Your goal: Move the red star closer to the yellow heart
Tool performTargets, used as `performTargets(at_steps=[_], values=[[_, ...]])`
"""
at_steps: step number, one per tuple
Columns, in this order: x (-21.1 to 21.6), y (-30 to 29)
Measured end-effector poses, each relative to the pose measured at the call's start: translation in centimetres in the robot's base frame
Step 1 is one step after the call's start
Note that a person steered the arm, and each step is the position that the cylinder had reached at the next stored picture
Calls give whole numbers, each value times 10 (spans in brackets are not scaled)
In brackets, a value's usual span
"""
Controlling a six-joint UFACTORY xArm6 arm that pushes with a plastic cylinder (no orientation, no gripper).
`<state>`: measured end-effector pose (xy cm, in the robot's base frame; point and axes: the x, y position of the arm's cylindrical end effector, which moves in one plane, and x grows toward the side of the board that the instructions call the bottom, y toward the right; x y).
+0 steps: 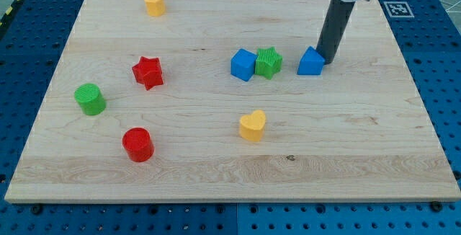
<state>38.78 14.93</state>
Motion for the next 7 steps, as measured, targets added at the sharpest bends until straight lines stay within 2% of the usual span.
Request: performTargets(at_steps=[4,5,7], values=[[-3,-23],[-16,-3],[-45,-23]])
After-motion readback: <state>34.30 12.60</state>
